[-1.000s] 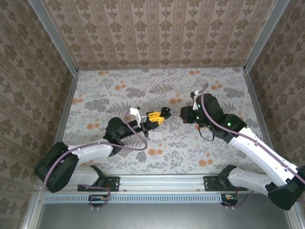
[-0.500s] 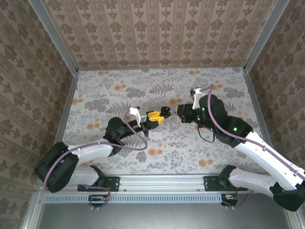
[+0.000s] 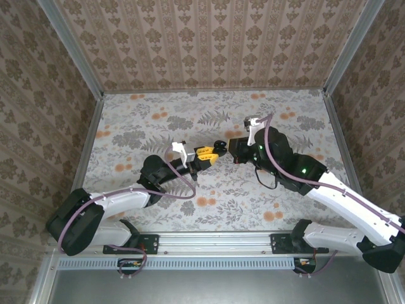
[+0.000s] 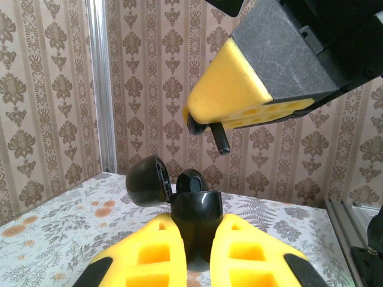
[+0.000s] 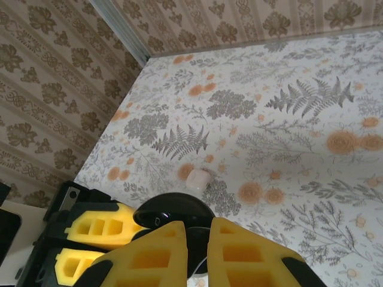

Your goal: Insert the wireless bluetooth earbuds into the charging case

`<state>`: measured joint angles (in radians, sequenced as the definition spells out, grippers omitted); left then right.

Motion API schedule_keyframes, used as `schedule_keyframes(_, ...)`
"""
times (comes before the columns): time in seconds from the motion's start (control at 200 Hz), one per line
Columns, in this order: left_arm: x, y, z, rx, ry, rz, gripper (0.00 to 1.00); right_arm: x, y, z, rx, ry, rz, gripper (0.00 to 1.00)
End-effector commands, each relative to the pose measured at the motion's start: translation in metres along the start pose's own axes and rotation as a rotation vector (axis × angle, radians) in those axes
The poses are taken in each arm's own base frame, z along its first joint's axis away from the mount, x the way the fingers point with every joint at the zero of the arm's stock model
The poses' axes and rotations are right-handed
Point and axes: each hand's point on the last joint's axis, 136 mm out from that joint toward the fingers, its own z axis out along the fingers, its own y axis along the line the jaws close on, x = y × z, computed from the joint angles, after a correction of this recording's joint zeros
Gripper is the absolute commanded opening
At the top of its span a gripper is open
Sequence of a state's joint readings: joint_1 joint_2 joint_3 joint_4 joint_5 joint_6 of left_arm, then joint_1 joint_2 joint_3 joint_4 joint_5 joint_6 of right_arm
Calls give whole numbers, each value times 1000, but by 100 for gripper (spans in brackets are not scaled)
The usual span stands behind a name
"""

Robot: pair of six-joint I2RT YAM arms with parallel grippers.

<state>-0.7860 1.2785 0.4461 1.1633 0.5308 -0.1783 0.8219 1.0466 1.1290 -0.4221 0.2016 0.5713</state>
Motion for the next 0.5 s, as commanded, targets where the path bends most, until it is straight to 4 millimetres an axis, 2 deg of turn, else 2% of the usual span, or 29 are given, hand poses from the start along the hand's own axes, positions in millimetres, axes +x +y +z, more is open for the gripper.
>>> schedule_keyframes(0.0, -28, -3, 5, 5, -76, 42, 0, -17, 4, -1, 22, -81, -30, 11)
schedule_keyframes(0.495, -34, 5, 6, -32, -110, -38, 0, -11, -3, 13, 89, -125, -107, 11)
